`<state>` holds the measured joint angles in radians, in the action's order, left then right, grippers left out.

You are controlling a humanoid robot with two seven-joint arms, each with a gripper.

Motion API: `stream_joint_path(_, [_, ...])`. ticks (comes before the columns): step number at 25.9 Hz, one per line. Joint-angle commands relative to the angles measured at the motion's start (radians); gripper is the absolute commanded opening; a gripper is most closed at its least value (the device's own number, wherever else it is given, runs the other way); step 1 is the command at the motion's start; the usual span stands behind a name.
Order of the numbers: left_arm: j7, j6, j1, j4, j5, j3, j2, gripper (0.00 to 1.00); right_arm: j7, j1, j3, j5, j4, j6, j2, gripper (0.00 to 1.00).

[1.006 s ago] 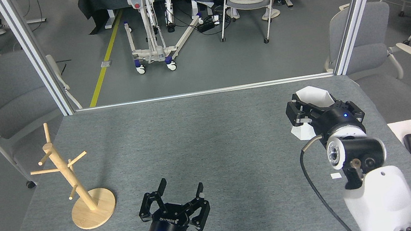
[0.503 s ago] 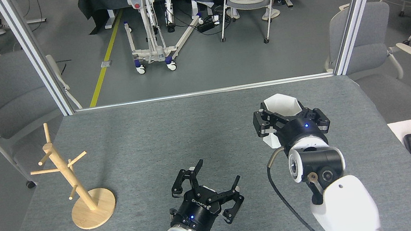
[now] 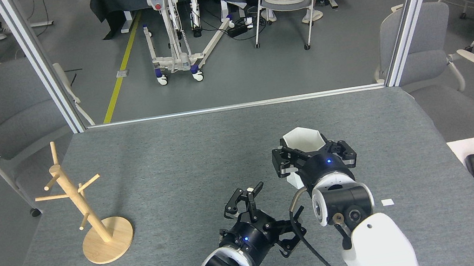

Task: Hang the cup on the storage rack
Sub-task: 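Grasp the white cup with the left gripper and release the right gripper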

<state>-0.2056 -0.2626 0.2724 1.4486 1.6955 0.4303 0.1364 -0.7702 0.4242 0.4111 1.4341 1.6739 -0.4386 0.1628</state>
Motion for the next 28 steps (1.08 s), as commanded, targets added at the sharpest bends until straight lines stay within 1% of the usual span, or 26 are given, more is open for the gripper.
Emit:
stream_joint_path(1, [-0.034, -0.001, 0.048, -0.059, -0.043, 0.015, 0.002, 0.99, 0.002, -0.007, 0.021, -0.001, -0.008, 0.003, -0.008, 0.05])
stream_joint_path(4, [-0.051, 0.0, 0.077, -0.096, -0.086, 0.015, 0.002, 0.99, 0.002, -0.007, 0.025, -0.003, -0.013, 0.006, -0.008, 0.05])
stream_joint_path(8, [-0.058, 0.0, 0.102, -0.111, -0.145, 0.015, 0.002, 0.99, 0.002, -0.007, 0.031, -0.003, -0.026, 0.006, -0.009, 0.04])
stream_joint_path(16, [-0.118, 0.0, 0.126, -0.14, -0.211, 0.027, 0.006, 0.99, 0.003, -0.007, 0.041, -0.006, -0.039, 0.008, -0.009, 0.02])
stream_joint_path(18, [-0.13, 0.005, 0.142, -0.174, -0.244, 0.027, 0.006, 0.99, 0.002, -0.007, 0.048, -0.006, -0.039, 0.006, -0.009, 0.02])
stream_joint_path(21, [-0.146, 0.01, 0.168, -0.209, -0.327, 0.028, 0.008, 0.99, 0.002, -0.007, 0.052, -0.006, -0.039, 0.005, -0.009, 0.02])
stream_joint_path(23, [-0.152, 0.014, 0.188, -0.234, -0.367, 0.028, 0.008, 0.99, 0.002, -0.007, 0.052, -0.006, -0.045, 0.003, -0.02, 0.01])
stream_joint_path(28, [-0.15, 0.036, 0.222, -0.252, -0.376, 0.025, 0.008, 0.99, 0.003, -0.009, 0.06, -0.008, -0.077, 0.005, -0.032, 0.0])
